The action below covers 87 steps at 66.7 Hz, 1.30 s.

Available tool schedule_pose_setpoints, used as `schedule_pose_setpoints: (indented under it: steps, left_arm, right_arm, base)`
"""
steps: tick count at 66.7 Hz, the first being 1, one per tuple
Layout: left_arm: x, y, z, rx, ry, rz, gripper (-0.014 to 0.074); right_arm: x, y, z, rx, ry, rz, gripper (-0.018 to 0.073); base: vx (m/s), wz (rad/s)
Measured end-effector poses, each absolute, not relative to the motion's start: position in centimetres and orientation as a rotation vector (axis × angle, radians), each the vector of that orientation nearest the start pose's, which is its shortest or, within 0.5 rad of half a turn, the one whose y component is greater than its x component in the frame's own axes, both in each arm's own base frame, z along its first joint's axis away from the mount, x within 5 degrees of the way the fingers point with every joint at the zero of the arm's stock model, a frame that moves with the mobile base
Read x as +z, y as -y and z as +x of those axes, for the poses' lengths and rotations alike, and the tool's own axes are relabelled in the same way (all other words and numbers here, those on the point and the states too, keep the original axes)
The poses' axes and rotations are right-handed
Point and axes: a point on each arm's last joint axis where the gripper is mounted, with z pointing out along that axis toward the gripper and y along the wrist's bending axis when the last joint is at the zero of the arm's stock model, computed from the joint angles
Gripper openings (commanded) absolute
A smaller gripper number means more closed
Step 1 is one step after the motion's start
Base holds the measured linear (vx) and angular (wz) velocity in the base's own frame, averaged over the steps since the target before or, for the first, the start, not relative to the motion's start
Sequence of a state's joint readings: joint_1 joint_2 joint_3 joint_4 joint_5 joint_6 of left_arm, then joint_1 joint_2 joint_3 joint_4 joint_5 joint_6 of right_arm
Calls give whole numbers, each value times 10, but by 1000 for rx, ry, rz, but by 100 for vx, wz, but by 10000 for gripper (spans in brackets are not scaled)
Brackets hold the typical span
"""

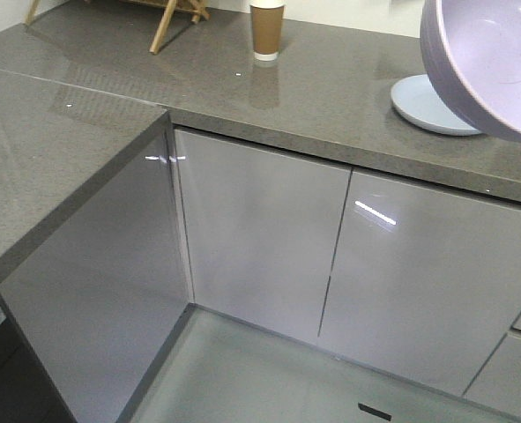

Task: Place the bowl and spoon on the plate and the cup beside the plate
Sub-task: 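Turn the base toward the counter holding the pale blue plate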

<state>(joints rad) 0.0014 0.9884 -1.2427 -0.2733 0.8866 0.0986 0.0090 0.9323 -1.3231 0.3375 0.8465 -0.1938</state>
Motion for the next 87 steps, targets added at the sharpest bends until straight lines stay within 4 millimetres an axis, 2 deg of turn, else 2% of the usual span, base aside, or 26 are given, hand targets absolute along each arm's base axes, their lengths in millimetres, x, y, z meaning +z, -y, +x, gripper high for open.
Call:
schedule_pose_setpoints:
  steps: [35,87]
  left_arm:
    - [440,19,183,-266,-2095,45,-7]
    - [440,19,183,-266,-2095,45,-7]
  right_arm:
    - [478,-24,158,269,-1903,-145,-10]
    - [478,-24,158,269,-1903,-145,-10]
  base:
    - [-4,-20]
    - [1,-4]
